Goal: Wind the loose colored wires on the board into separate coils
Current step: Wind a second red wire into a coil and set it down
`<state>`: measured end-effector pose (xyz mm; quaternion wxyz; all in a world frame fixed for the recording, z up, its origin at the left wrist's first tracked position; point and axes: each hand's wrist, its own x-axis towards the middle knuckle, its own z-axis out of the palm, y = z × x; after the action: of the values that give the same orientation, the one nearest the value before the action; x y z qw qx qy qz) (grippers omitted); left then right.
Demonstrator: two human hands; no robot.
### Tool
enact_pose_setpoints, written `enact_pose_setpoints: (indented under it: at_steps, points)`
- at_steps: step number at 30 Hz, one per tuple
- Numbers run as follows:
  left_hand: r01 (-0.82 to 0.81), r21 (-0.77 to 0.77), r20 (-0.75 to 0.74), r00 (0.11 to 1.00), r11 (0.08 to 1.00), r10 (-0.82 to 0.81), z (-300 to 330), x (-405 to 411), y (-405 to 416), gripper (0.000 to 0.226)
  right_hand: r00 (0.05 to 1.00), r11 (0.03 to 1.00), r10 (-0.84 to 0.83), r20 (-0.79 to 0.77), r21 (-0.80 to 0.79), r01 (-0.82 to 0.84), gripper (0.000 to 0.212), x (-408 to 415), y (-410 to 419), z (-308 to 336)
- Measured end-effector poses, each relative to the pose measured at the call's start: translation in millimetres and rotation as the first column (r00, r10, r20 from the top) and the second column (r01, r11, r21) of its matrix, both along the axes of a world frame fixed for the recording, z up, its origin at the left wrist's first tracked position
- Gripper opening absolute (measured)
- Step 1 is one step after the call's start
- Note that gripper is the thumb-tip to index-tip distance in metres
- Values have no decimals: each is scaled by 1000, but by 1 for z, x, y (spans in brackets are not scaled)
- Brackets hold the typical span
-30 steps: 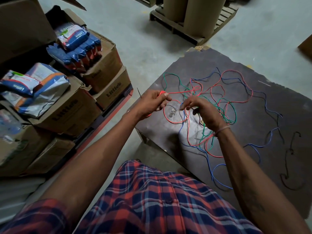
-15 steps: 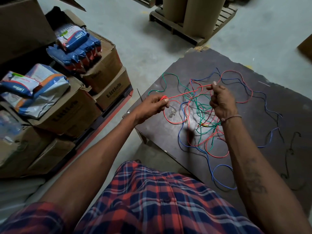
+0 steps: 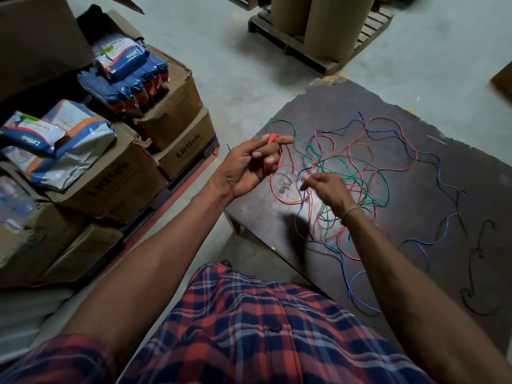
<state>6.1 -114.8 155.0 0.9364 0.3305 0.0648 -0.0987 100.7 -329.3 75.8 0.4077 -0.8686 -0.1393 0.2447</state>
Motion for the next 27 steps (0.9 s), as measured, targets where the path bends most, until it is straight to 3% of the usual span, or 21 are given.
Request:
enact_pose_setpoints:
  at_steps: [4,6,8,12,14,17,19,22,24,27]
  points:
    - [-148,-34,54,987,988,150,0,16,-13,22,943,932,334,6,-154,-329,40,-34,8,17]
    - [-194,96,45,981,976,190,-8,24,-18,19,887,877,461,15,-160,-453,37,-49,11,38]
    - [-208,325,26,977,923,211,-21,31,-23,24,835,827,549,39,-168,-536,32,-58,12,58]
    - [-104,805,71,994,584,80,-51,30,-27,20,785,790,605,134,-219,-572,19,-50,2,91]
    - [-25,893,37,999,449,-18,-57,29,-25,17,779,795,594,201,-294,-531,15,-36,-9,107]
    - [53,929,0,990,365,-143,-44,23,-28,5,852,864,487,190,-248,-439,17,-12,-32,128]
    - [89,928,-22,983,362,-185,-34,18,-31,6,935,935,349,63,43,-352,23,1,-46,137]
    - [126,864,-19,976,487,-218,-31,9,-36,35,981,857,189,-33,493,-149,23,20,-54,144]
    - [155,798,-28,975,582,-222,-29,2,-41,52,994,779,76,-80,626,-9,17,36,-53,141]
    - [208,687,-32,966,696,-257,-25,-6,-45,56,994,772,-54,-100,627,105,17,56,-45,123]
